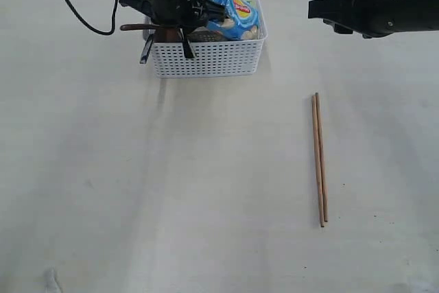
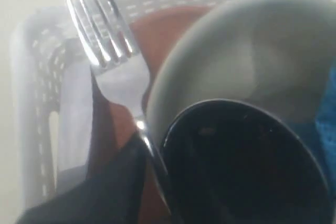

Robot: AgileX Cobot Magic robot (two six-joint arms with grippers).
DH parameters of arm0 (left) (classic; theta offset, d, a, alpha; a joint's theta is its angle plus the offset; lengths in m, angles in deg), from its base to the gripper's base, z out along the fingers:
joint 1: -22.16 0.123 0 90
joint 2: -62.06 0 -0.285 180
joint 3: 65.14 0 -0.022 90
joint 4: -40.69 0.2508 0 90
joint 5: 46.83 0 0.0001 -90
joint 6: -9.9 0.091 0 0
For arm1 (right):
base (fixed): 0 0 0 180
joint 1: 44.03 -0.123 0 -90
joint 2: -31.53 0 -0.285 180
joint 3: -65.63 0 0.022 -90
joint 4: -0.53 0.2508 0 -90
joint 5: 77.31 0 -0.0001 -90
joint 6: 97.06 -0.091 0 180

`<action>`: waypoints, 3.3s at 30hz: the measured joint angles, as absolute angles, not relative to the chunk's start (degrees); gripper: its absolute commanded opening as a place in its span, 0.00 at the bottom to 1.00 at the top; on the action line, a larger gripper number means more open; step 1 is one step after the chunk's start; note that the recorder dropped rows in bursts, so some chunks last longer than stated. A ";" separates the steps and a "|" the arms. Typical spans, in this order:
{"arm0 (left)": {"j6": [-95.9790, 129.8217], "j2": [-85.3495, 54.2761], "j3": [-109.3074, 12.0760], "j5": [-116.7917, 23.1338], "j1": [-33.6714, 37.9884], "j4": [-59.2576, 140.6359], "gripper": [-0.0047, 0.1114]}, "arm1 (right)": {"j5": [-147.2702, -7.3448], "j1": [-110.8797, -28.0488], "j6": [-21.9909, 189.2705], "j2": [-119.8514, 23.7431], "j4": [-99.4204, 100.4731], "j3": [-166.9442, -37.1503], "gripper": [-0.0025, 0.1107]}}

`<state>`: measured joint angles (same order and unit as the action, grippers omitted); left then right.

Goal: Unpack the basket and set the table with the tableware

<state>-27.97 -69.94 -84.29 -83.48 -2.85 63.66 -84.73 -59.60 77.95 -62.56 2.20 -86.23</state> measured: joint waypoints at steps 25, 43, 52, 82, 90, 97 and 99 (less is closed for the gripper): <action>-25.42 -67.91 -84.79 -86.70 -2.91 63.56 0.04 | -87.77 -59.60 79.57 -62.29 0.53 -86.23 0.41; -24.96 -67.91 -84.79 -87.38 -2.91 63.56 0.04 | -88.43 -59.60 82.06 -59.71 -0.53 -86.23 0.41; -24.96 -67.91 -84.79 -87.61 -2.91 63.56 0.33 | -88.43 -59.60 82.06 -59.71 -0.53 -86.23 0.41; -23.22 -67.91 -84.69 -91.77 -2.91 61.25 0.17 | -88.43 -59.60 82.06 -59.71 -0.53 -86.23 0.41; -23.22 -67.91 -84.69 -91.87 -2.91 61.02 0.08 | -88.43 -59.60 82.06 -59.71 -0.53 -86.23 0.41; -23.22 -67.91 -84.69 -91.99 -2.91 61.02 0.04 | -88.43 -59.60 82.06 -59.71 -0.53 -86.23 0.41; -23.22 -67.91 -84.69 -91.99 -2.91 61.02 0.04 | -88.31 -59.60 82.06 -59.71 -0.53 -86.23 0.41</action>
<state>-23.22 -67.91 -84.69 -91.99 -2.91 61.02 -88.31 -59.60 82.06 -59.71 -0.53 -86.23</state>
